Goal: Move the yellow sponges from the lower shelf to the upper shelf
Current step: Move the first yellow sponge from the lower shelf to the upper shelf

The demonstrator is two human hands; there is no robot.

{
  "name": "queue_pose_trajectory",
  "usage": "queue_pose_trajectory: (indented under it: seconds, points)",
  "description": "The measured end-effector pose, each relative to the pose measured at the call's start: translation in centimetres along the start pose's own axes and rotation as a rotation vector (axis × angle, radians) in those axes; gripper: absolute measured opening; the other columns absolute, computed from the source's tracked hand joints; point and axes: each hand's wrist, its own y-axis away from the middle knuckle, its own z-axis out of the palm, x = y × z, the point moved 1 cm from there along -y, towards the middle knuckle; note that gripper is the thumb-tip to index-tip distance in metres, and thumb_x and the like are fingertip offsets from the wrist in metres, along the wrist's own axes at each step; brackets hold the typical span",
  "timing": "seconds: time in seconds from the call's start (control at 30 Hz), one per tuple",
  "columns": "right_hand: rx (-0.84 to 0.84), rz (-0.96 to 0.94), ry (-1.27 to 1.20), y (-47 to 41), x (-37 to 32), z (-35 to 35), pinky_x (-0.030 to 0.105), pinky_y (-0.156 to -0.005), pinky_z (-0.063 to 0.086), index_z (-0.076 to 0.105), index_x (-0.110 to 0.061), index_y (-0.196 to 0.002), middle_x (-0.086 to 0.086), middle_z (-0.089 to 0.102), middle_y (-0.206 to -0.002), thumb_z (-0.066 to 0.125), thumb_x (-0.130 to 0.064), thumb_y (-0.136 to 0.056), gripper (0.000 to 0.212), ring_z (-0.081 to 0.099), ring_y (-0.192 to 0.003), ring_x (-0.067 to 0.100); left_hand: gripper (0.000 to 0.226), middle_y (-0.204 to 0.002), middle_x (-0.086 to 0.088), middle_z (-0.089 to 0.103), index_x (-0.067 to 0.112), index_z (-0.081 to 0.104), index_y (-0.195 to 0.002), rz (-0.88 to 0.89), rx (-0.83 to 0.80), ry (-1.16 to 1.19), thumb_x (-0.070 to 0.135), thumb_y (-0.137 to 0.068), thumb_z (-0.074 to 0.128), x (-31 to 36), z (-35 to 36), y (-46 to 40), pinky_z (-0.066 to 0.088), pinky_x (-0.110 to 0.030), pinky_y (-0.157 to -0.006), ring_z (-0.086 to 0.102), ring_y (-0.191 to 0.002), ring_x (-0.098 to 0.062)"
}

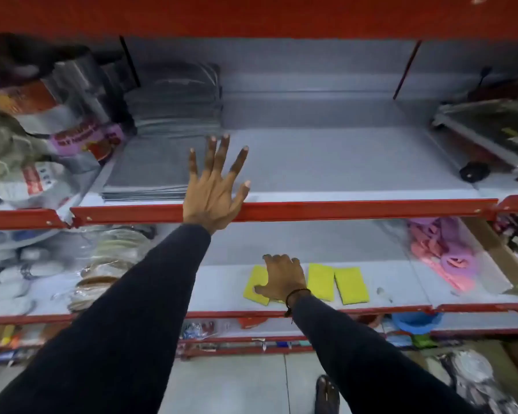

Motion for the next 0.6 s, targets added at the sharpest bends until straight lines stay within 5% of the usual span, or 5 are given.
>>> queue_pose_trajectory:
  seconds: [0.2, 0.6]
  points:
    - [-0.232, -0.091, 0.152, -4.0, -0.7, 4.4, 0.059, -0.127, 0.016, 0.032, -0.012, -0.154, 0.011, 0.051, -0.150, 0.081, -0.054, -0.073, 0.103, 0.043, -0.144, 0.031, 0.078, -0.179, -0.014, 0.000, 0.033, 0.002, -0.169, -0.024, 0.110, -0.016, 0.071, -0.102, 0.014, -1.2, 3.0, -1.2, 0.015, -0.072, -0.127, 0.006, -0.164, -0.042]
    - [0.187, -0.529, -0.003, 2.9, -0.7, -5.6, 0.047, -0.120, 0.038, 0.034, -0.012, -0.157, 0.014, 0.041, -0.159, 0.074, -0.037, -0.068, 0.100, 0.038, -0.147, 0.035, 0.077, -0.179, -0.013, -0.005, 0.034, -0.002, -0.169, -0.044, 0.027, 0.018, 0.071, -0.102, 0.006, -0.8, 1.6, -0.6, 0.007, -0.068, -0.130, -0.003, -0.165, -0.039]
